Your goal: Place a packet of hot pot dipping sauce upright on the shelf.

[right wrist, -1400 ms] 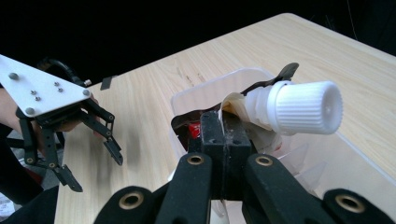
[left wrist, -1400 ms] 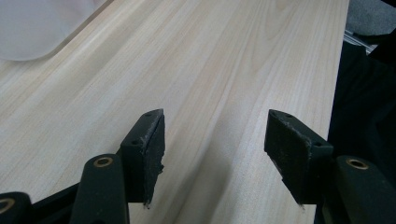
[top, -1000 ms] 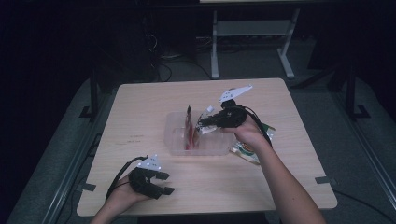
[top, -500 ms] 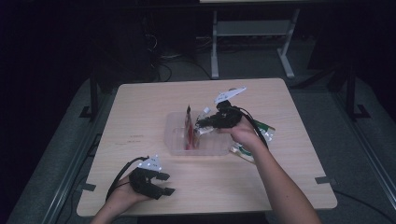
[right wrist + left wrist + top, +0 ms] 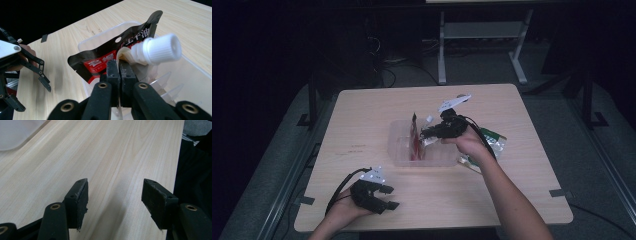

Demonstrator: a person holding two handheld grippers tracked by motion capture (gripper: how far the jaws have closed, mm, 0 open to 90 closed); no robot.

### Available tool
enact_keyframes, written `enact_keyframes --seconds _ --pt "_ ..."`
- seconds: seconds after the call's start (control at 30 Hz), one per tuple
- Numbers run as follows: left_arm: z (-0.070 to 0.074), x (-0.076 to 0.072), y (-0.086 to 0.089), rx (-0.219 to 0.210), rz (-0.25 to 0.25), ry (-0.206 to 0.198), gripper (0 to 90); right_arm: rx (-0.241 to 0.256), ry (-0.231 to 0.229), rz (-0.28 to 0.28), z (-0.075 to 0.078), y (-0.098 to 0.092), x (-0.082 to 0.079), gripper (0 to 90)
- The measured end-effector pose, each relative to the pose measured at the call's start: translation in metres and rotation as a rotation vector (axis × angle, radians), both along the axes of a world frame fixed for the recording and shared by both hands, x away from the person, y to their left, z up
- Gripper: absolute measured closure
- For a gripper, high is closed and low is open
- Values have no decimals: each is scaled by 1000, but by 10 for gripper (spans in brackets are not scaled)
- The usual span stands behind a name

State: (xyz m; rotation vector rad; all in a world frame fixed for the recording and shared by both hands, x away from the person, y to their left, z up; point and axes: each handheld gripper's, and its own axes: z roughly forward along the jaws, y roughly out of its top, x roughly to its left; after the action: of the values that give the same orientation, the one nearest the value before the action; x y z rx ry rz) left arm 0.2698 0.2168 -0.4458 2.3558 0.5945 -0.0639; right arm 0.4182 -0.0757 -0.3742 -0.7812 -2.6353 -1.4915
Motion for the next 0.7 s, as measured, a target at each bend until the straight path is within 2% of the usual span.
enact_keyframes --seconds 0.03,0.07,0.1,0.13,0.2,0.23,0.33,0.4,0.47,0.57,0.7 --pt "0 0 0 -1 0 0 379 10 4 -1 1 0 0 848" --pt "0 0 0 -1 0 0 379 19 -1 -2 2 -1 -1 766" --pt "0 0 0 -1 0 0 379 19 -1 -2 2 -1 -1 766" --pt "0 0 0 -1 0 1 379 21 -8 -3 3 -2 -2 722" --pt "0 0 0 -1 0 3 379 11 -9 -9 4 -3 -4 615" --pt "0 0 0 -1 3 6 379 2 -19 -28 5 -5 -6 544" --pt "-1 0 0 -9 11 9 379 5 -22 -51 7 -12 -11 444" --pt "-1 0 0 0 6 7 379 -6 -21 -64 9 -17 -14 389" --pt "-1 0 0 -9 14 11 379 -14 -36 -74 12 -23 -19 343" --pt "0 0 0 -4 13 10 379 2 -60 -78 17 -32 -28 306" --pt "0 1 0 2 10 7 379 -1 -86 -90 20 -42 -42 290"
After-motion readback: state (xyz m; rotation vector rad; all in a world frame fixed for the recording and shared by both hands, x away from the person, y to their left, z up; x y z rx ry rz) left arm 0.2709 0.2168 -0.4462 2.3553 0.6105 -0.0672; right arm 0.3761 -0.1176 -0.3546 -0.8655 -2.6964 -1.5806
